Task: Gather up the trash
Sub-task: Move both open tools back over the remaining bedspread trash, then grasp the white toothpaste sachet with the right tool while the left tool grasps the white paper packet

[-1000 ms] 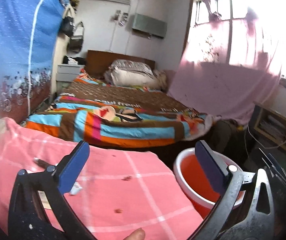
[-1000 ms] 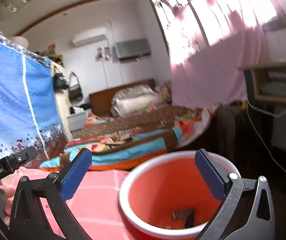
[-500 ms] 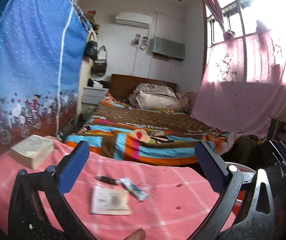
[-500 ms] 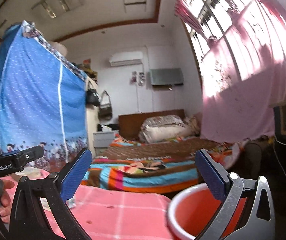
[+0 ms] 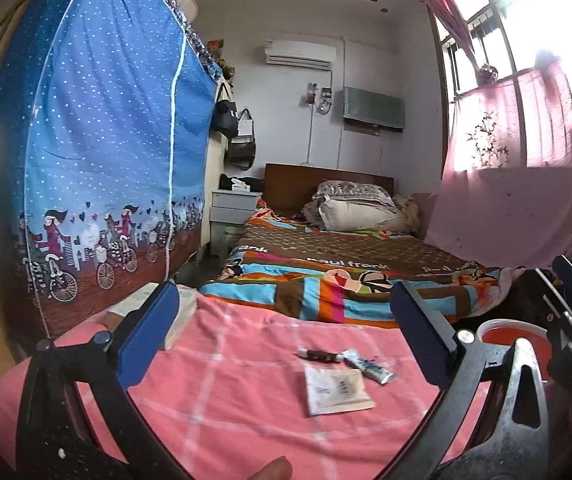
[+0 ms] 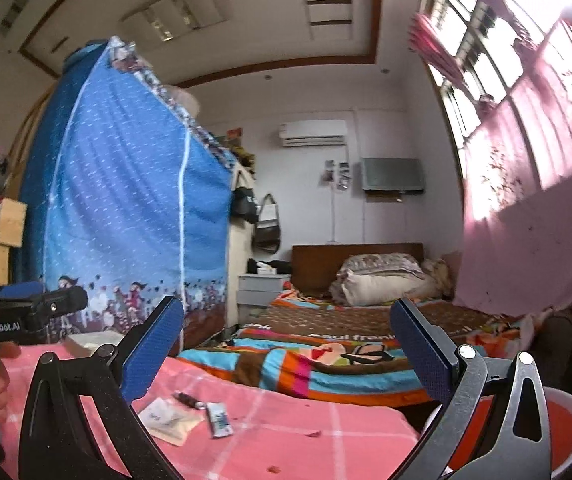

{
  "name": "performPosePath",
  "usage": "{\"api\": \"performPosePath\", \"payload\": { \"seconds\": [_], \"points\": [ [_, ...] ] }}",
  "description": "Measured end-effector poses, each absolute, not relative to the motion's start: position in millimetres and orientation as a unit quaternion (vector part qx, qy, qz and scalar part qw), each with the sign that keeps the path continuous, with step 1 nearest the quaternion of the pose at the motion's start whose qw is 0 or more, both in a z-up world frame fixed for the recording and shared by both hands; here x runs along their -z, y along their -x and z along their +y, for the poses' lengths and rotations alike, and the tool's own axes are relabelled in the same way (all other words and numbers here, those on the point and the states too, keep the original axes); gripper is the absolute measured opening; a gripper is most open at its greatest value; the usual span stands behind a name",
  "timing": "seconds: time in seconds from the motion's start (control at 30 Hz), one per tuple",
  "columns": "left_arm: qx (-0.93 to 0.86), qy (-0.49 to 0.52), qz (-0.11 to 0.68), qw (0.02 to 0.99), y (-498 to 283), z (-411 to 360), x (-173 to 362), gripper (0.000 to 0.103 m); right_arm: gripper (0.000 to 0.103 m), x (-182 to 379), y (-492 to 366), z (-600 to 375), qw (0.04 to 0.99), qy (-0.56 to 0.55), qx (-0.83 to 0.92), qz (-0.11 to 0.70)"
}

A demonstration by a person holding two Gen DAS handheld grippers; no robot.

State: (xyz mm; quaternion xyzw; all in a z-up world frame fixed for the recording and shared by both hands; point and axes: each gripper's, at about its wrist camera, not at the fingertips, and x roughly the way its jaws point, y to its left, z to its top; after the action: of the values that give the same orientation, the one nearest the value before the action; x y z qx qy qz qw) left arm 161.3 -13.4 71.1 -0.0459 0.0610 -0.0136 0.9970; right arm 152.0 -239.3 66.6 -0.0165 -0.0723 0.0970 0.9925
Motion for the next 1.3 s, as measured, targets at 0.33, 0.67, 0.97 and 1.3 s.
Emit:
{"api": "performPosePath", "payload": {
  "seconds": [0.33,0.67,0.97,1.3],
  "points": [
    [0.033,0.016,0.11,0.993,-170.9,-6.9,-55.0,0.103,0.103,-50.8,-176.3,-219.6,0.993,0.051,-0.109,-0.015],
    [0.063,0.043,0.248,0.966,-218.3,-4.7,-28.2,0.102,0.103,-38.2,-226.0,-228.2,0.985,0.01,-0.119,0.124],
    [0.122,0.052,0.348,0.928,-248.6,-15.7,-3.4,0.062,0.079,-14.6,-268.6,-218.5,0.954,0.015,-0.15,0.26],
    [0.186,0.091,0.403,0.891,-263.3,-23.0,11.6,0.037,0.041,4.1,-282.5,-190.8,0.918,0.063,-0.208,0.332]
  ]
}}
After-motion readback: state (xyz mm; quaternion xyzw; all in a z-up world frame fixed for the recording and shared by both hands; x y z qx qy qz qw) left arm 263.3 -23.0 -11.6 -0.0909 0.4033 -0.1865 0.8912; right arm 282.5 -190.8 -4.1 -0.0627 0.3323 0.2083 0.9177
